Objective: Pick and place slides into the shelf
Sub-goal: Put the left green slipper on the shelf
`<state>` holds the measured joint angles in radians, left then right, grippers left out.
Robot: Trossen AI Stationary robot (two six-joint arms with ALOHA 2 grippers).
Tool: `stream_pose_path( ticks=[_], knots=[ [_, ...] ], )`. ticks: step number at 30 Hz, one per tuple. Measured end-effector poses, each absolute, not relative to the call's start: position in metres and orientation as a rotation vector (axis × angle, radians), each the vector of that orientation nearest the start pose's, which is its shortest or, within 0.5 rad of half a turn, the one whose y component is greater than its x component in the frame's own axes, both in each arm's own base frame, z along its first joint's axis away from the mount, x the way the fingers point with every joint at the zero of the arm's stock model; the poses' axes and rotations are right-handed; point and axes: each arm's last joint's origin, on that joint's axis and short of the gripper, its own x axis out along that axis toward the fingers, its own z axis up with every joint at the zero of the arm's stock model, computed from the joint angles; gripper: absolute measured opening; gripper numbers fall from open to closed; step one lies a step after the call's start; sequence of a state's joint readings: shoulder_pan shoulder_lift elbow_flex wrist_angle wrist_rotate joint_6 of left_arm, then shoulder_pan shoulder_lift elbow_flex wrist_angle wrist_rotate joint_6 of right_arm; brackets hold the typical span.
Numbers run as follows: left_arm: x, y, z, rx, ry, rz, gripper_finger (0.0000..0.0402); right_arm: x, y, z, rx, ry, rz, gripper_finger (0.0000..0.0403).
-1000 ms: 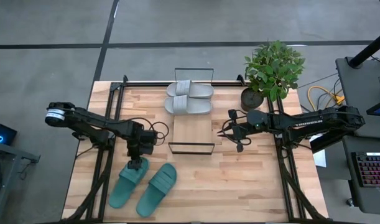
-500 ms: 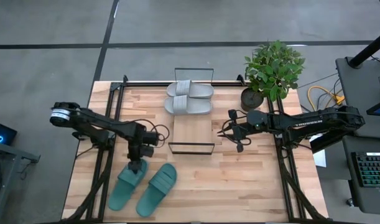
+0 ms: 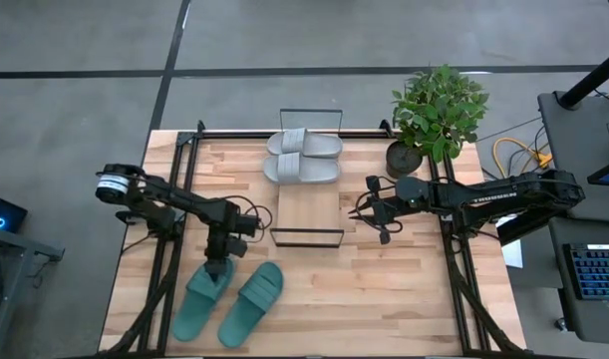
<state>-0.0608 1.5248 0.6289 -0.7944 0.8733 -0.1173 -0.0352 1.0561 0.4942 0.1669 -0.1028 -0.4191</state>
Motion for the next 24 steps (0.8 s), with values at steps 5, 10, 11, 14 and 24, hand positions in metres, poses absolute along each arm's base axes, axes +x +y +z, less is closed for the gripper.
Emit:
stream_pose_path(
  ticks=[5,10,11,14,24],
  knots=[
    [0.194,-0.034,0.136,-0.766,1.607,-0.632,0.0017,0.218,-0.005,0.216,-0.387,0.373,0.148,0.0043],
    [0.191,-0.034,0.149,-0.742,1.541,-0.649,0.0007,0.218,-0.005,0.216,-0.387,0.373,0.148,0.0043],
    [0.19,-0.034,0.152,-0.742,1.532,-0.643,0.0004,0.218,-0.005,0.216,-0.387,0.373,0.148,0.0043],
    [0.184,-0.033,0.165,-0.783,1.542,-0.593,0.0003,0.218,-0.005,0.216,-0.387,0.373,0.148,0.0043],
    [0.16,-0.028,0.223,-0.686,1.498,-0.414,0.0001,0.219,-0.005,0.218,-0.389,0.355,0.144,0.0043]
  ],
)
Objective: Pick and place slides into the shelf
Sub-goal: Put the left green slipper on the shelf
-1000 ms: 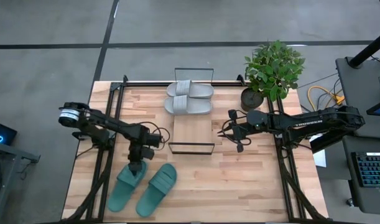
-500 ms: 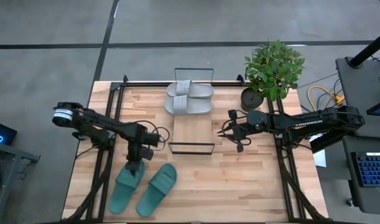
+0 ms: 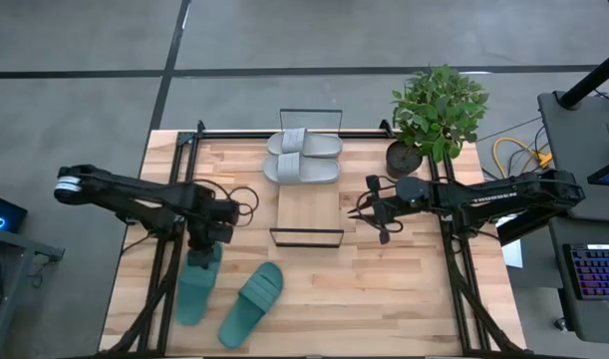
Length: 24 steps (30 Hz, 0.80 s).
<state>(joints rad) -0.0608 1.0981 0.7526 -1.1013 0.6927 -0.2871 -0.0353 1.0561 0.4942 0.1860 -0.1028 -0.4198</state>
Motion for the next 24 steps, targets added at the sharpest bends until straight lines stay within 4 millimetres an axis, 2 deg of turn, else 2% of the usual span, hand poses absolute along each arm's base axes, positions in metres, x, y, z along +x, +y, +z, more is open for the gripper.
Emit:
stream_pose_path(
  ticks=[14,18,24],
  knots=[
    [0.14,-0.016,0.329,-0.399,1.248,-0.107,0.0,0.22,-0.005,0.221,-0.373,0.322,0.134,0.0043],
    [0.137,-0.014,0.352,-0.344,1.161,-0.057,0.0,0.22,-0.005,0.222,-0.373,0.321,0.134,0.0043],
    [0.137,-0.012,0.372,-0.252,1.092,-0.025,0.0,0.223,-0.005,0.23,-0.378,0.26,0.122,0.0043]
  ],
)
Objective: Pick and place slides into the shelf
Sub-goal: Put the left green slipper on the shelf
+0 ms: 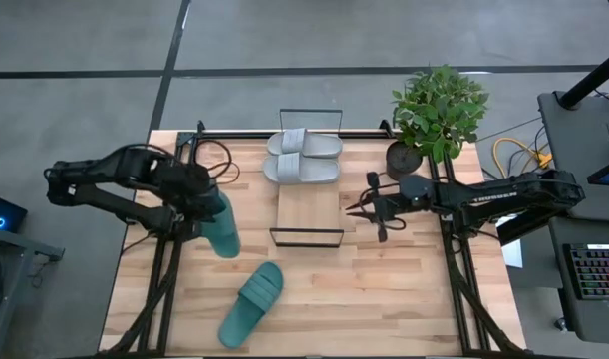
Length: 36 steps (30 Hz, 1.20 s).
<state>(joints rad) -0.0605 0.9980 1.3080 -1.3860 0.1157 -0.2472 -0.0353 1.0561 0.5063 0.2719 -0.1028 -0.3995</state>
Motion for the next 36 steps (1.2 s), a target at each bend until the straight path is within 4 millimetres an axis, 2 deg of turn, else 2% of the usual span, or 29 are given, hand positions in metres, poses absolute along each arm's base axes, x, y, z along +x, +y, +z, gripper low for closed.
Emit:
stream_pose_path(
  ticks=[5,8,11,14,20,24,31,36],
  knots=[
    [0.149,-0.012,0.378,-0.212,1.111,-0.029,0.0,0.229,-0.005,0.252,-0.411,0.149,0.103,0.0043],
    [0.161,-0.013,0.379,-0.151,1.128,-0.059,0.0,0.234,-0.005,0.275,-0.405,0.072,0.086,0.0048],
    [0.175,-0.013,0.382,-0.096,1.149,-0.091,0.0,0.24,-0.005,0.295,-0.35,0.025,0.107,0.0069],
    [0.184,-0.014,0.388,-0.056,1.175,-0.113,0.0,0.252,-0.004,0.308,-0.319,0.013,0.143,0.0107],
    [0.201,-0.013,0.404,0.053,1.149,-0.114,0.0,0.298,-0.009,0.314,-0.22,0.057,0.13,0.0192],
    [0.211,-0.012,0.412,0.116,1.13,-0.077,0.0,0.336,-0.018,0.317,-0.169,0.082,0.059,0.0228],
    [0.221,-0.009,0.413,0.247,1.136,-0.007,0.0,0.381,-0.029,0.324,-0.207,0.074,0.033,0.0233],
    [0.223,-0.01,0.411,0.27,1.147,-0.02,0.0,0.402,-0.032,0.327,-0.229,0.062,0.03,0.0235]
  ],
)
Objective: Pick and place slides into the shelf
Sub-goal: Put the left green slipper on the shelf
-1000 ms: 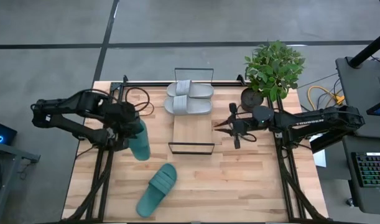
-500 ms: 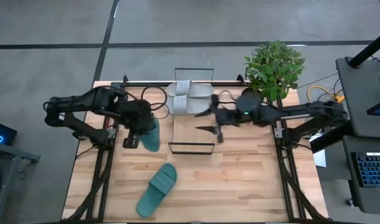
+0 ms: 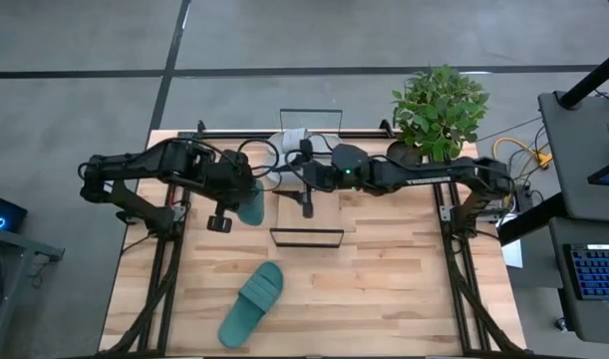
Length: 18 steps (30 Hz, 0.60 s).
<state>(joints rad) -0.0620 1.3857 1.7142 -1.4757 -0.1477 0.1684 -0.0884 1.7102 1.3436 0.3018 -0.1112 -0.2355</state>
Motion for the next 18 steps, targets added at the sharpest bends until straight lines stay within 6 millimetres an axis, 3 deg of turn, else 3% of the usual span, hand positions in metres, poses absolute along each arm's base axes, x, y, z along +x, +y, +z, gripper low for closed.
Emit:
stream_pose_path(
  ticks=[18],
  knots=[
    [0.237,-0.006,0.413,0.472,1.075,0.047,0.0,0.409,-0.038,0.334,-0.245,0.014,0.073,0.0238]
  ],
)
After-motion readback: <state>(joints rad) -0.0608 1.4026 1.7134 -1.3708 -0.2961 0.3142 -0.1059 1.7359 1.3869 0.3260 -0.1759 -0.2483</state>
